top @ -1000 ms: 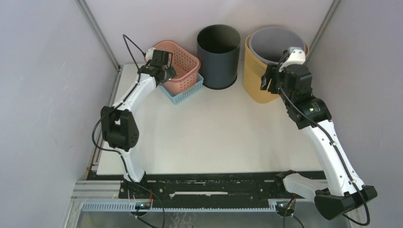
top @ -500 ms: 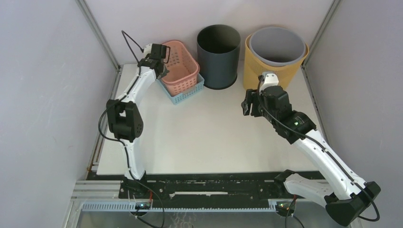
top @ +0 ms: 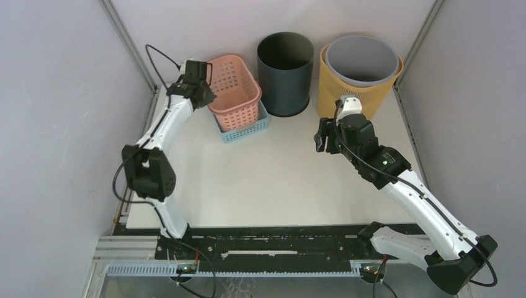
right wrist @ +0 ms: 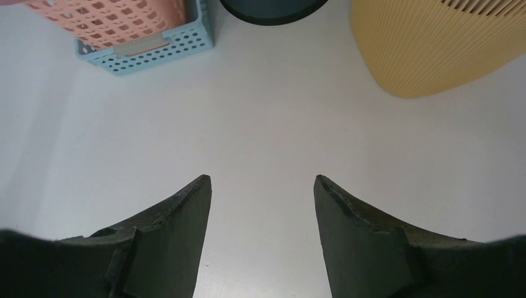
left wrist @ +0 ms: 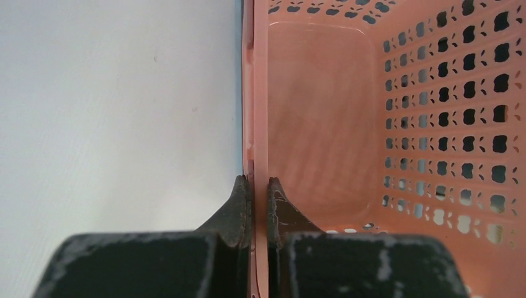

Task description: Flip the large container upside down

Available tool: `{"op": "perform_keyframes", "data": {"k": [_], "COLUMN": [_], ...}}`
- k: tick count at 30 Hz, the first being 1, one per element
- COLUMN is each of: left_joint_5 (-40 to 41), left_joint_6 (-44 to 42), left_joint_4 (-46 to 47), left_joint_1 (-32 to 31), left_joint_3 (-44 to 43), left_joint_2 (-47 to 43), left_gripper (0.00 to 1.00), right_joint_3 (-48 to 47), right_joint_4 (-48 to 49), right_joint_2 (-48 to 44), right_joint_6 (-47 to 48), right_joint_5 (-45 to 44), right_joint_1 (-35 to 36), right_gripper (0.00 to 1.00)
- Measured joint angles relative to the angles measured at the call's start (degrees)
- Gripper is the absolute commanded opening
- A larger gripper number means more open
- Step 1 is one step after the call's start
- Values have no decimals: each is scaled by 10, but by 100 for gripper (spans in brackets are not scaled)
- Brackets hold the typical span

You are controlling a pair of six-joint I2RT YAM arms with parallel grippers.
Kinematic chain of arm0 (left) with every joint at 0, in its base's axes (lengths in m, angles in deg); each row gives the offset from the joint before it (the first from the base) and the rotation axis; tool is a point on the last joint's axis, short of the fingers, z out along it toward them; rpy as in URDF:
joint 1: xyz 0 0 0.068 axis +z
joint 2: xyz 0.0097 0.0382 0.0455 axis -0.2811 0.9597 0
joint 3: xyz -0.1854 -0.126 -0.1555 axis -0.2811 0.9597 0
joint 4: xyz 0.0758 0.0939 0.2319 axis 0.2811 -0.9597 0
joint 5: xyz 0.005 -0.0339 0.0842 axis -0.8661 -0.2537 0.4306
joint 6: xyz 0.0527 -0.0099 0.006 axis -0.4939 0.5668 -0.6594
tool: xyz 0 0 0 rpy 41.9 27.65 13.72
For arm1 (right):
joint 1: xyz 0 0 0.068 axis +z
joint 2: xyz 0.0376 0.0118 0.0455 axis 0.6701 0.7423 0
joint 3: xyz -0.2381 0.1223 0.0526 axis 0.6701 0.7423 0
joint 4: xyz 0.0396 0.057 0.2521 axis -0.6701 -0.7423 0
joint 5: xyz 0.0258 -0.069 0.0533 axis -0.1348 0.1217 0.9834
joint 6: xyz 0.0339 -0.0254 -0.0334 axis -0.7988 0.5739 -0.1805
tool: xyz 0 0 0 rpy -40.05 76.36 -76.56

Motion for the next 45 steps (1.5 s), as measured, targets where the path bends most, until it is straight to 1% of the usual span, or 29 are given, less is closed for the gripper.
{"op": "perform_keyframes", "data": {"k": [3, 10, 12, 15, 19, 23, 27, 32, 35, 40, 42, 43, 45], "left_joint_5": [-22, -71, -100, -161, -219, -252, -259, -236, -216, -190, -182, -181, -178], "left_joint_6": [-2, -1, 5, 25, 55, 77, 107, 159, 193, 240, 257, 262, 266], "left_joint_4": [11, 75, 111, 166, 224, 281, 353, 474, 544, 612, 634, 640, 650], "left_joint_1": [0, 0, 1, -6, -52, -137, -218, -301, -330, -335, -334, -334, -334], "left_joint_3": [44, 102, 145, 236, 351, 433, 515, 602, 643, 688, 694, 695, 695], "left_joint_2": [-76, -237, -283, -349, -397, -402, -408, -389, -354, -276, -253, -249, -245], "left_gripper": [0, 0, 0, 0, 0, 0, 0, 0, 0, 0, 6, 12, 29], "right_joint_3": [0, 0, 0, 0, 0, 0, 0, 8, 27, 70, 85, 90, 98], "right_joint_4": [0, 0, -1, -2, -11, -24, -49, -59, -60, -58, -57, -57, -56], "right_joint_2": [-1, -10, -12, -14, -23, -40, -70, -91, -90, -66, -58, -55, -51], "right_joint_6": [-1, -3, -4, -8, -17, -29, -46, -59, -64, -73, -74, -75, -76], "right_joint_5": [-4, -10, -11, -14, -25, -39, -49, -52, -46, -28, -22, -19, -13], "right_joint_1": [2, 4, 6, 7, 6, -3, -33, -71, -87, -97, -99, -100, -101], "right_gripper": [70, 70, 70, 70, 70, 70, 71, 71, 71, 71, 71, 71, 71]}}
